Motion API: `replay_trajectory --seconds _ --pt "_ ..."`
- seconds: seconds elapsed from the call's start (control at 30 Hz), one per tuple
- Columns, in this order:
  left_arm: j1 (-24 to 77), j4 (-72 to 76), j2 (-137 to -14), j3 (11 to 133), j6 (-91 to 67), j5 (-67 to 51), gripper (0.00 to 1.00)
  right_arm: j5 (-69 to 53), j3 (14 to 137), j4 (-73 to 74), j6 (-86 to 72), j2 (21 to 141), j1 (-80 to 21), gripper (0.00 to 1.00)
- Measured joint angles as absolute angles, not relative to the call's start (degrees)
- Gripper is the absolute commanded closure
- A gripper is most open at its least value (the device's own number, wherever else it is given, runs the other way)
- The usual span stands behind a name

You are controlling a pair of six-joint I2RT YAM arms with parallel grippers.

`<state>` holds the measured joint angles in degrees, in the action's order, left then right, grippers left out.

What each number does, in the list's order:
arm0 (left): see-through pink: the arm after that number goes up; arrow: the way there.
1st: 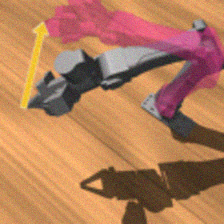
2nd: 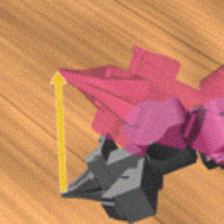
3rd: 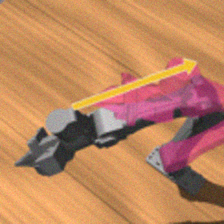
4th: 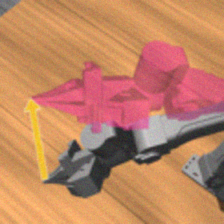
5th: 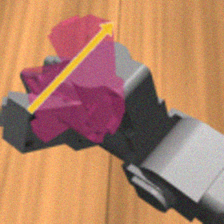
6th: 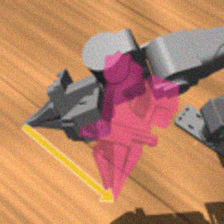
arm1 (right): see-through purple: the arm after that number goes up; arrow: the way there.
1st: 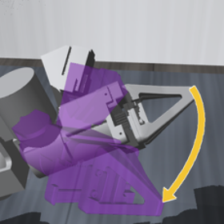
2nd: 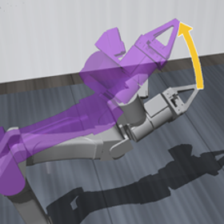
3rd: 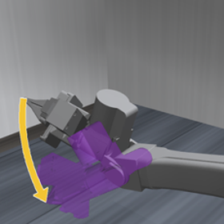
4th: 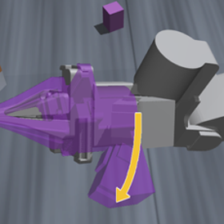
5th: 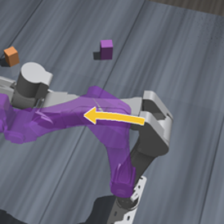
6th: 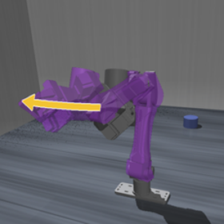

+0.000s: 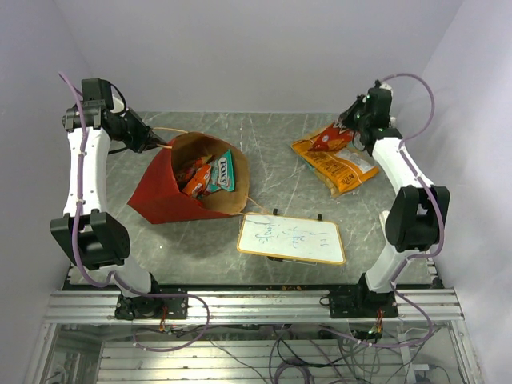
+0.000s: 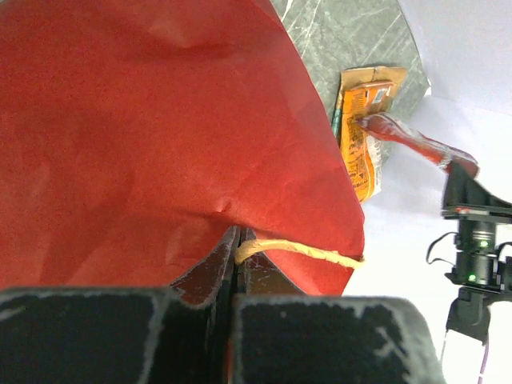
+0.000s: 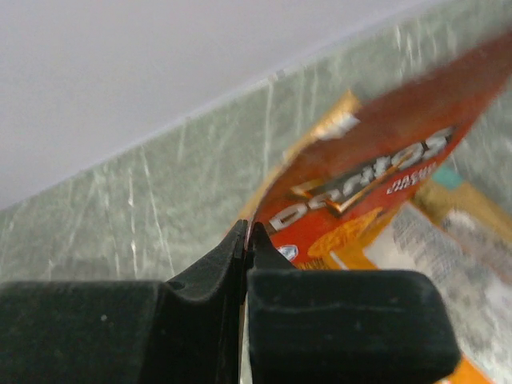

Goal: Take the snacks out of the paper bag
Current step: Place the snack at the center of the board.

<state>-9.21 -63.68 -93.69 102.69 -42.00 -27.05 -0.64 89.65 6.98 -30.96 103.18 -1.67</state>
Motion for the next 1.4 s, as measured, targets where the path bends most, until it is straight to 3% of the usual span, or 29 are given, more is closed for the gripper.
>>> replay_trajectory --seconds 0.17,0.57,0.9,1.1,1.27,1.4 --pt "-9.2 -63.4 -93.7 102.7 -42.0 -27.4 0.93 -0.5 77.0 6.3 -33.1 97.9 -1.7 1.0" --pt "-9.2 -63.3 -93.7 102.7 -42.0 -29.1 0.93 2.6 62.2 8.4 -38.9 85.1 -1.7 1.0" --pt "-9.2 -63.0 -93.7 101.9 -42.3 -30.0 0.93 1.0 50.9 9.8 -48.6 84.5 -1.7 1.0" --pt "-9.2 -62.8 -93.6 101.4 -42.2 -30.1 0.93 -0.6 50.8 8.0 -50.2 85.9 -1.7 1.0" --pt "-9.2 -62.9 -93.2 100.3 -42.2 -30.5 0.93 -0.6 52.7 11.8 -49.5 86.8 -1.7 0.78" --pt "-9.2 -63.0 -92.3 99.4 -41.9 -30.5 0.93 -1.2 52.5 17.5 -47.9 84.6 -2.0 0.47"
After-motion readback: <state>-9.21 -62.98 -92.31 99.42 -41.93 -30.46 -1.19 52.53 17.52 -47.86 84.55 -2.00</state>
